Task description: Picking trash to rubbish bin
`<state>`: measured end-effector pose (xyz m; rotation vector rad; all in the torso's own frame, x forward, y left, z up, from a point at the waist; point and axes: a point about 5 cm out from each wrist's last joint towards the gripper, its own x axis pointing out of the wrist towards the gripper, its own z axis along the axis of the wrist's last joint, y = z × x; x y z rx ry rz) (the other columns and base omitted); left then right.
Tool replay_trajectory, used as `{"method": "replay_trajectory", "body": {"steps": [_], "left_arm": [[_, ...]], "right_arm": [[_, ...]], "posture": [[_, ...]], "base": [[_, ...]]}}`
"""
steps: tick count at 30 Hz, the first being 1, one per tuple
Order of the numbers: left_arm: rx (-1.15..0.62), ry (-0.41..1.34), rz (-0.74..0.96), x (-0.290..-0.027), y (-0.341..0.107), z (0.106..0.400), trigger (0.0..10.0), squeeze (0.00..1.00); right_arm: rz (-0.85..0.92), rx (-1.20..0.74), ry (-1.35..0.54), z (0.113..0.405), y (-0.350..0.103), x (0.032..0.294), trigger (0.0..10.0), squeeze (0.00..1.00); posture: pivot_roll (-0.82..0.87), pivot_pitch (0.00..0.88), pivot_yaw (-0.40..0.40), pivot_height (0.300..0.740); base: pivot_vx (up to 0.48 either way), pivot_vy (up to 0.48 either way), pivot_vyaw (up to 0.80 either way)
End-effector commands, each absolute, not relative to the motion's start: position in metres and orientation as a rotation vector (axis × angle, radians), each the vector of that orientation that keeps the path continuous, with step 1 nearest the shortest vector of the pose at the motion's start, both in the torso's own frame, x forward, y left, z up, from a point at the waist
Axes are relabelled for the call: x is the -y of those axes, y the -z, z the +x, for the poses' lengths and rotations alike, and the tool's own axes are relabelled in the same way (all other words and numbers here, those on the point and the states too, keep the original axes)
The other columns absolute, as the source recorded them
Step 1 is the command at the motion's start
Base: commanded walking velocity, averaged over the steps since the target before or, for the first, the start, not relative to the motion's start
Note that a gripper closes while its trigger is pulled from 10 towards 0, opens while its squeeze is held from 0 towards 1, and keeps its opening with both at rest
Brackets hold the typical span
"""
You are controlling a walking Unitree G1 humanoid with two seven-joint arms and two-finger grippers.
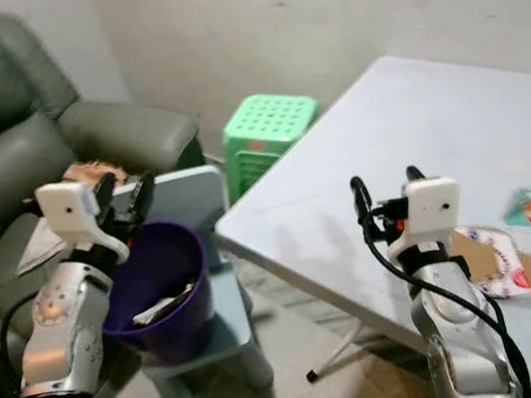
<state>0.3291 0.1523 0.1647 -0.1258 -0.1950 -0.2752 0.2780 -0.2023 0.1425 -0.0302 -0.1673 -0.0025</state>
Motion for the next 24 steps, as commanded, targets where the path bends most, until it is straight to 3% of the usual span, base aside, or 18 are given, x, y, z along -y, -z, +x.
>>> {"method": "replay_trajectory", "body": {"steps": [1, 7, 18, 24], "left_arm": [[0.186, 0.267, -0.121, -0.155, -0.165, 0.330, 10.0, 0.00], [0.173, 0.263, -0.121, -0.156, -0.163, 0.330, 10.0, 0.00], [0.094, 0.260, -0.140, -0.151, -0.156, 0.331, 10.0, 0.00], [-0.049, 0.364, -0.112, -0.128, -0.141, 0.327, 10.0, 0.00]], "right_arm": [[-0.029, 0.174, -0.007, 0.279, -0.145, 0.200, 10.0, 0.00], [-0.031, 0.170, -0.007, 0.278, -0.145, 0.200, 10.0, 0.00], [-0.018, 0.160, 0.001, 0.277, -0.143, 0.201, 10.0, 0.00], [-0.002, 0.111, 0.004, 0.279, -0.140, 0.201, 10.0, 0.00]], "posture": [[0.02, 0.014, 0.022, 0.740], [0.02, 0.018, 0.022, 0.740], [0.02, 0.026, 0.021, 0.740], [0.02, 0.038, 0.016, 0.740]], "base": [[0.000, 0.000, -0.77], [0.000, 0.386, -0.77], [0.000, 0.000, -0.77], [0.000, 0.000, 0.00]]}}
